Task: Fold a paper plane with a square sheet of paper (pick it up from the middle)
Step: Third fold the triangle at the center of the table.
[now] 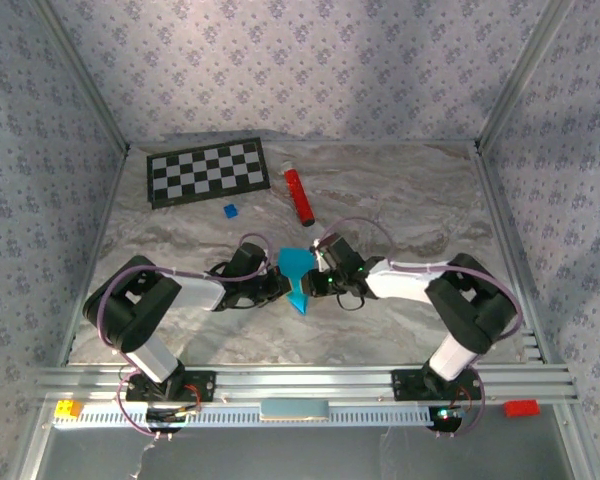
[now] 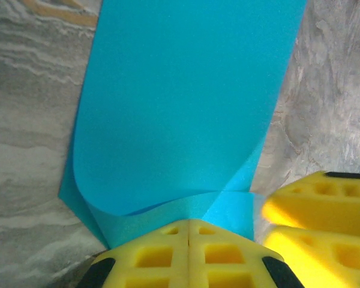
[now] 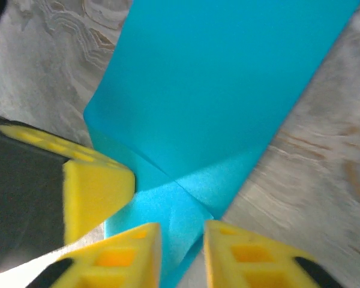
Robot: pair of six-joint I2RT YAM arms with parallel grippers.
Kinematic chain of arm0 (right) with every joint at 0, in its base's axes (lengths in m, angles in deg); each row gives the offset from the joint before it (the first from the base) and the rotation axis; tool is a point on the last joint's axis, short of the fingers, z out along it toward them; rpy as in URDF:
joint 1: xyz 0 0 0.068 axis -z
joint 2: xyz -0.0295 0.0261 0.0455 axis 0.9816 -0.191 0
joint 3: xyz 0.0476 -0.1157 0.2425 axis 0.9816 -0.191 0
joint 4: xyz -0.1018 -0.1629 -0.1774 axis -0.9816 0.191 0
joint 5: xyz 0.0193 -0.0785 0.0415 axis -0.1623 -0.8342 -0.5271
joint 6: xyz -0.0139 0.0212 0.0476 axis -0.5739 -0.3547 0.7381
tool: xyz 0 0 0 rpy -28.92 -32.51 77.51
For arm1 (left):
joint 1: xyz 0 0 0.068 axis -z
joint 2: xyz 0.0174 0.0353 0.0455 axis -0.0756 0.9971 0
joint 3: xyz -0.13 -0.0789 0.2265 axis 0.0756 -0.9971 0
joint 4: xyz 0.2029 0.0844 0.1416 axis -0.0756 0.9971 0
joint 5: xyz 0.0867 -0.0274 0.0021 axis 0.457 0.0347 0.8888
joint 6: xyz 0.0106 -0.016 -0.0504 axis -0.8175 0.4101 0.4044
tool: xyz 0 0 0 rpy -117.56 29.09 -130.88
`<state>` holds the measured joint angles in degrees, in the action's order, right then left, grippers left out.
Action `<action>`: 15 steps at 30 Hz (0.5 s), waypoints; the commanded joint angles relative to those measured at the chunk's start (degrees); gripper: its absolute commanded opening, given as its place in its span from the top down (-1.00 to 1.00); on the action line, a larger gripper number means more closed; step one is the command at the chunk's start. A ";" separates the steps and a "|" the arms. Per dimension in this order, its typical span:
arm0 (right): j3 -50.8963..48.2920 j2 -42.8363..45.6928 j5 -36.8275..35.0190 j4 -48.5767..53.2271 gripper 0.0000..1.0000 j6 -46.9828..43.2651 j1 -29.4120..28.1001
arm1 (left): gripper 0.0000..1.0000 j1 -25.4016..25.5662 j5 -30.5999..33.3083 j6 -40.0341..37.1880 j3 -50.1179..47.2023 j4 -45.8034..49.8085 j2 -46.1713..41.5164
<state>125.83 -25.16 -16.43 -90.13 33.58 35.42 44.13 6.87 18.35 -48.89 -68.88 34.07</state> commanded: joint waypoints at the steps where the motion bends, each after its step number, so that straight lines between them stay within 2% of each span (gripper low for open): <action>1: 0.68 5.66 2.10 4.78 0.31 0.09 1.36 | 1.00 0.73 2.99 -0.48 -1.59 5.04 1.27; 2: 0.28 6.82 3.28 4.73 0.25 0.25 1.49 | 1.00 0.85 3.17 -0.26 -1.43 5.02 1.24; 5: -0.09 8.70 9.46 4.66 0.28 0.66 1.25 | 1.00 1.34 3.94 0.54 -1.32 4.90 1.14; 8: 0.82 7.49 15.02 4.25 0.50 1.07 -0.48 | 1.00 1.69 4.51 1.05 -1.25 4.83 1.08; 12: 2.71 4.13 13.34 5.38 0.82 1.73 -3.31 | 1.00 1.95 4.69 1.13 -0.97 4.80 1.31; 15: 4.09 1.07 12.52 6.91 0.91 1.87 -3.70 | 1.00 2.04 4.69 1.48 -1.05 4.43 1.29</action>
<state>127.84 -22.04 -4.54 -86.11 35.02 31.83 45.59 9.26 19.48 -48.87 -69.40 34.01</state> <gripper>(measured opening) 0.055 0.044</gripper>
